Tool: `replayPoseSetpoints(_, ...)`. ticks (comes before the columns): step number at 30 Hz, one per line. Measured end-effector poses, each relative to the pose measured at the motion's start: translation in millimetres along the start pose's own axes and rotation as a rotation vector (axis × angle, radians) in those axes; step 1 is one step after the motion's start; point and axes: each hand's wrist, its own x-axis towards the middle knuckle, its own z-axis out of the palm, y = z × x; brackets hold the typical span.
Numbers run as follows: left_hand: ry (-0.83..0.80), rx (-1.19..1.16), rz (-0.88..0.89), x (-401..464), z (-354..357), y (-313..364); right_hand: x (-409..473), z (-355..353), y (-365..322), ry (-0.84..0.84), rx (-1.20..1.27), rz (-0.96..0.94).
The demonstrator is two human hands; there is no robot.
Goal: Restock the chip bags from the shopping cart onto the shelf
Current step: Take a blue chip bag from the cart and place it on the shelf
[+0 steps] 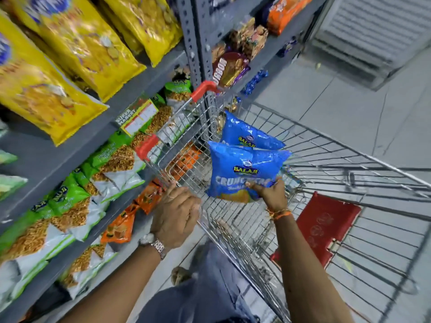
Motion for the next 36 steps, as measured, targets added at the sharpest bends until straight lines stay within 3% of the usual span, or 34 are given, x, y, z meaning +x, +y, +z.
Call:
replayPoseSetpoints(6, 0.124, -0.047, -0.054, -11, -97, -1, -37, 20, -120, -0.085, 0.031, -0.241)
replayPoseSetpoints(16, 0.784, 0.286, -0.087, -84, -320, -36, -151, 115, -371, -0.475, 0.25, -0.632)
replayPoseSetpoints(21, 1.026, 0.418, -0.21, -119, -393, -55, -219, 181, -459, -0.702, 0.344, -0.724)
replayPoseSetpoints(25, 1.063, 0.463, -0.352, -148, -428, -69, -257, 248, -498, -0.862, 0.395, -0.736)
replayPoseSetpoints(29, 0.992, 0.502, -0.482, -172, -443, -80, -292, 321, -518, -0.947, 0.424, -0.69)
replayPoseSetpoints(33, 0.922, 0.595, -0.517, -183, -442, -93, -313, 381, -522, -0.956, 0.325, -0.644)
replayPoseSetpoints(36, 0.999, 0.599, -0.52, -187, -438, -99, -320, 409, -520, -0.995, 0.284, -0.63)
